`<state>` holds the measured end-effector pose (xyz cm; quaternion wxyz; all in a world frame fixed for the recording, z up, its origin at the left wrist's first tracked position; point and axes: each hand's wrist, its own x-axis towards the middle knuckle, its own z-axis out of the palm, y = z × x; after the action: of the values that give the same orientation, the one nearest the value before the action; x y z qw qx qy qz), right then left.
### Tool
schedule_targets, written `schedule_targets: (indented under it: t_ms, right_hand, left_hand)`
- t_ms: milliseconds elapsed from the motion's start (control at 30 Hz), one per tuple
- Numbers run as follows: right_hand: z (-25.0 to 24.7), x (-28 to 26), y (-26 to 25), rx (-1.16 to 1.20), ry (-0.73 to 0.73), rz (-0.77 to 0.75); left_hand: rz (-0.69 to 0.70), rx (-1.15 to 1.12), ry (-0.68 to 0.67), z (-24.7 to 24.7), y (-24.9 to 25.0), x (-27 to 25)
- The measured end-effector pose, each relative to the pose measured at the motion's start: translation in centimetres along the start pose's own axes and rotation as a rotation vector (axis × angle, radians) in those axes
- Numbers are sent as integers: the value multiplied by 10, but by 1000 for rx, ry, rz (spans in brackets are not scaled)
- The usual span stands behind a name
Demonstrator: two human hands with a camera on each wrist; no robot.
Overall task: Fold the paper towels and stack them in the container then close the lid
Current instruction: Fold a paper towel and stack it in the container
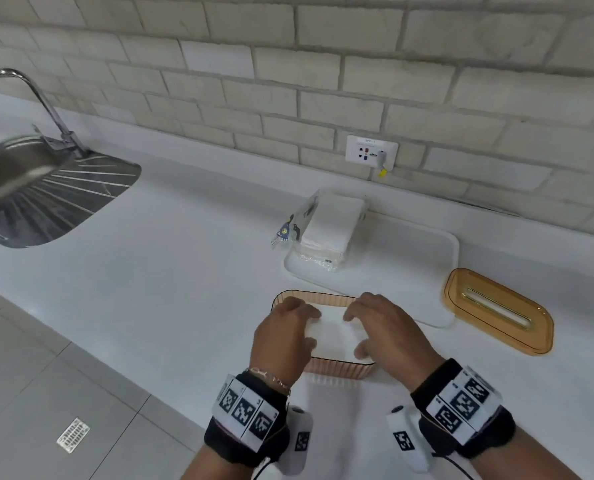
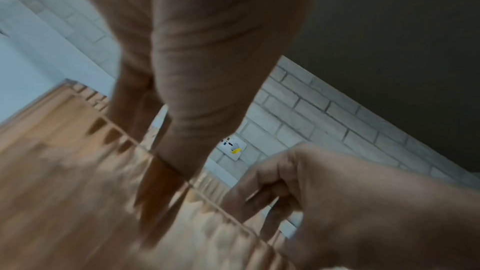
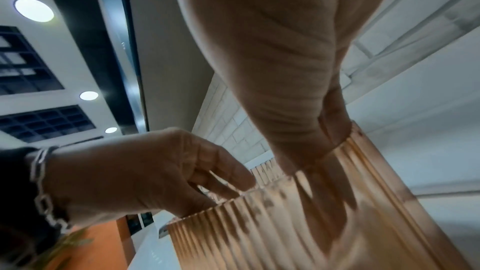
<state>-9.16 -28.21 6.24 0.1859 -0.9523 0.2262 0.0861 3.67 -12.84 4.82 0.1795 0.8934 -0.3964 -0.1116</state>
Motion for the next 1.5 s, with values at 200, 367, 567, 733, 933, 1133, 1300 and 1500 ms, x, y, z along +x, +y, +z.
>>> schedule_targets:
  t_ms: [200, 367, 567, 733, 933, 1133, 1300, 1500]
  right_hand:
    - [-1, 13, -10, -270, -207, -24]
    - [-1, 6, 10, -280, -232, -16]
    - [-11, -11, 36, -259, -244, 71]
    - [-9, -16, 41, -197, -173, 49]
    - [-8, -17, 51, -30, -128, 22]
    - [-14, -20, 57, -100, -214, 38]
    - [-14, -12, 52, -191, -233, -8]
    - [-6, -12, 57, -219, -152, -32]
  left_hand:
    - [-45, 127, -341, 2, 3, 31]
    - [-4, 107, -369, 11, 14, 38]
    - [75, 130, -396, 24, 53, 49]
    - [295, 266, -388, 32, 82, 51]
    - [257, 333, -464, 36, 89, 59]
    - [142, 375, -386, 40, 85, 57]
    - [99, 394, -363, 38, 84, 57]
    - [64, 131, -360, 6, 83, 62]
